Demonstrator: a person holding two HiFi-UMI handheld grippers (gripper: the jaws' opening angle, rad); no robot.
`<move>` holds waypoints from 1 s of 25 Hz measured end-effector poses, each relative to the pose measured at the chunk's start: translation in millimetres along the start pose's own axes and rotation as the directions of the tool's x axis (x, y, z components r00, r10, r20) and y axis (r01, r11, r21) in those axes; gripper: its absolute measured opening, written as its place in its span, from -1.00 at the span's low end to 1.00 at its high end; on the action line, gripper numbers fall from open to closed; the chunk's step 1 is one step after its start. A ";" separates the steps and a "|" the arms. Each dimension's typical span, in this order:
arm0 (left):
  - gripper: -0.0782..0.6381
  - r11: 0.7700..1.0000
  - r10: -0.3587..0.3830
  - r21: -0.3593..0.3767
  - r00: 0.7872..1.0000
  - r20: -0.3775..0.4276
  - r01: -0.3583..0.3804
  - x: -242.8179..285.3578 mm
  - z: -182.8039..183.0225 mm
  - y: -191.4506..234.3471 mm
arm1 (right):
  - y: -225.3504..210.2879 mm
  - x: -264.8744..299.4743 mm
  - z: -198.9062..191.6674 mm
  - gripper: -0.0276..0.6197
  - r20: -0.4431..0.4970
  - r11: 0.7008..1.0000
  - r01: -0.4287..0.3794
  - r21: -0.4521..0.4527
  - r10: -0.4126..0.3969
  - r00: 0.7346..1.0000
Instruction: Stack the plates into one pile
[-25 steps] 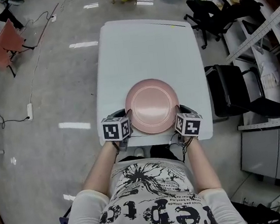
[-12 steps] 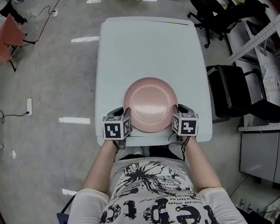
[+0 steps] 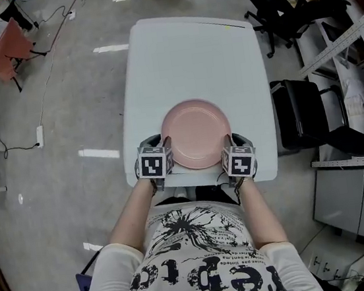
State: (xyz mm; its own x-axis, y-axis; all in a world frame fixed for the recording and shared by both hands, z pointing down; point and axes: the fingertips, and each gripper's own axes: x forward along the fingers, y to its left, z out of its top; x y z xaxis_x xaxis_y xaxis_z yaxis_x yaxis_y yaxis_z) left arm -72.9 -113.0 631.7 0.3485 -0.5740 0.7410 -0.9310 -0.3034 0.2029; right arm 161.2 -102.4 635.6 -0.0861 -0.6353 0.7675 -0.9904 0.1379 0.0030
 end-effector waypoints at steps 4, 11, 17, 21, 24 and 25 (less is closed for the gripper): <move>-0.45 1.000 0.000 -0.026 1.000 0.008 0.000 -0.4 -0.9 3.2 | 2.9 0.9 0.1 -0.69 0.011 1.000 0.001 0.000 -0.001 1.000; -0.40 1.000 0.005 -0.023 1.000 0.024 -0.004 0.2 -1.3 0.4 | 0.0 1.7 0.0 -0.69 0.012 1.000 0.002 -0.008 -0.002 1.000; -0.25 0.997 -0.002 -0.079 0.998 0.064 0.007 -2.7 4.3 2.6 | 2.1 0.2 5.1 -0.44 0.029 1.000 -0.021 -0.018 0.021 0.999; -0.19 0.996 -0.013 -0.082 0.997 0.081 0.020 -4.4 4.1 -0.5 | 1.1 -4.3 8.9 -0.37 0.061 1.000 -0.022 -0.019 0.023 0.998; -0.20 0.997 -0.027 -0.063 0.993 0.111 0.034 -11.3 11.5 -2.8 | 1.1 -12.5 19.9 -0.46 0.101 1.000 -0.012 -0.026 0.015 0.995; -0.23 0.998 -0.036 -0.051 0.992 0.124 0.042 -13.9 14.9 -4.2 | 0.9 -15.7 24.3 -0.55 0.112 1.000 -0.012 -0.026 0.015 0.994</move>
State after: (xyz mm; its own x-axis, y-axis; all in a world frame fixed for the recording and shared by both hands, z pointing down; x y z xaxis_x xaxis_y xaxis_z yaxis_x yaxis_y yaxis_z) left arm -72.2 -115.1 611.0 0.3925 -0.6526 0.6481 -0.9197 -0.2885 0.2665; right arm 159.1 -110.7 608.0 -0.1126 -0.7141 0.6909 -0.9862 0.1652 0.0100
